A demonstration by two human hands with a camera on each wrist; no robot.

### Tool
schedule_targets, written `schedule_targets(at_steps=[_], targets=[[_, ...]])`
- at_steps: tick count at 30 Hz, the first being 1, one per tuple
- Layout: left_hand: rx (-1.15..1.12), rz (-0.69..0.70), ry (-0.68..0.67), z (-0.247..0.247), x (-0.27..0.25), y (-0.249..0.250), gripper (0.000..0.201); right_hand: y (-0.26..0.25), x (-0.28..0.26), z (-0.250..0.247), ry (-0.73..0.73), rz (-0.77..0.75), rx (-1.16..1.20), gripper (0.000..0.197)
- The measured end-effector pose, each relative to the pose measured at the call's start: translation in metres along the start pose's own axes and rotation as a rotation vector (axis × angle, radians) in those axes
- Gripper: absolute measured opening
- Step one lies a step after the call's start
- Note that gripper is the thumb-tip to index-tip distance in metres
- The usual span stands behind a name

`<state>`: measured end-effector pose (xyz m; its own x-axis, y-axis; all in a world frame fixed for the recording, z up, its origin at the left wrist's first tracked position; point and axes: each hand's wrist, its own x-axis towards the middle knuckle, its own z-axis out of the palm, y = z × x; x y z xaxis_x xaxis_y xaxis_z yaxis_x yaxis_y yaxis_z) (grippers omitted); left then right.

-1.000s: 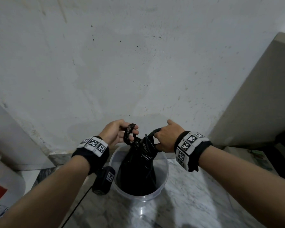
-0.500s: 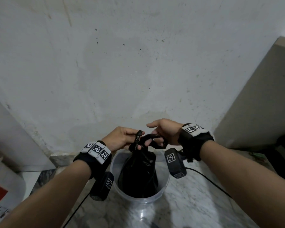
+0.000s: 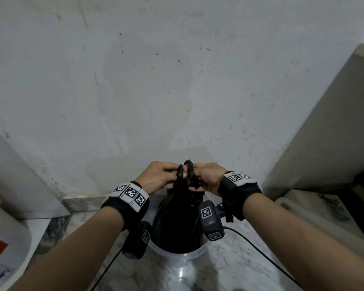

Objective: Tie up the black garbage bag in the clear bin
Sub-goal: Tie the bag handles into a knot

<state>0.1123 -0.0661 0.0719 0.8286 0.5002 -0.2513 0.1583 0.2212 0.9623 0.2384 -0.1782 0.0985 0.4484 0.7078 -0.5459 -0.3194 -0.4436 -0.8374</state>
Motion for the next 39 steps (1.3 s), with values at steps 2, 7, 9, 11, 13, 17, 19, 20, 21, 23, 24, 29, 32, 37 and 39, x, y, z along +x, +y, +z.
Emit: schedule_targets(at_steps=[2, 7, 9, 11, 13, 17, 19, 20, 21, 23, 24, 29, 32, 37, 39], targets=[[0.007, -0.034, -0.037, 0.003, 0.003, 0.002, 0.026, 0.002, 0.001, -0.001, -0.012, 0.0, -0.018, 0.038], [-0.073, -0.133, -0.147, 0.008, 0.006, -0.002, 0.03, 0.004, 0.0, -0.003, -0.093, -0.011, -0.096, 0.042], [-0.044, -0.135, -0.15, 0.014, 0.007, -0.003, 0.028, 0.005, 0.002, -0.001, -0.099, -0.027, -0.139, 0.049], [-0.002, -0.125, -0.115, 0.018, 0.007, -0.001, 0.022, 0.003, 0.005, -0.001, -0.106, -0.035, -0.225, 0.047], [0.031, -0.116, -0.072, 0.019, 0.008, 0.002, 0.019, -0.001, 0.007, -0.004, -0.1, -0.047, -0.341, 0.04], [0.07, -0.132, -0.005, 0.013, 0.01, 0.008, 0.013, -0.007, 0.014, -0.004, 0.004, -0.157, -0.587, 0.019], [0.101, -0.127, 0.023, 0.009, 0.011, 0.013, 0.012, -0.011, 0.018, -0.001, 0.075, -0.247, -0.679, 0.012], [0.122, -0.128, 0.036, 0.007, 0.012, 0.015, 0.012, -0.012, 0.021, 0.0, 0.099, -0.275, -0.709, 0.01], [0.144, -0.129, 0.047, 0.006, 0.012, 0.018, 0.014, -0.014, 0.023, 0.0, 0.116, -0.284, -0.727, 0.016], [0.18, -0.127, 0.071, 0.006, 0.011, 0.023, 0.016, -0.014, 0.027, 0.001, 0.146, -0.283, -0.756, 0.032], [0.194, -0.125, 0.082, 0.005, 0.011, 0.024, 0.016, -0.015, 0.028, 0.002, 0.156, -0.284, -0.776, 0.034], [0.208, -0.12, 0.103, 0.006, 0.007, 0.027, 0.015, -0.018, 0.032, 0.003, 0.16, -0.303, -0.882, 0.014], [0.256, -0.113, 0.109, 0.009, 0.006, 0.03, 0.016, -0.019, 0.032, 0.0, 0.103, -0.307, -0.877, 0.01], [0.316, -0.117, 0.083, 0.009, 0.003, 0.032, 0.02, -0.019, 0.025, -0.007, -0.007, -0.31, -0.843, 0.021], [0.344, -0.112, 0.068, 0.01, 0.003, 0.034, 0.02, -0.019, 0.025, -0.008, -0.023, -0.316, -0.838, 0.021]])
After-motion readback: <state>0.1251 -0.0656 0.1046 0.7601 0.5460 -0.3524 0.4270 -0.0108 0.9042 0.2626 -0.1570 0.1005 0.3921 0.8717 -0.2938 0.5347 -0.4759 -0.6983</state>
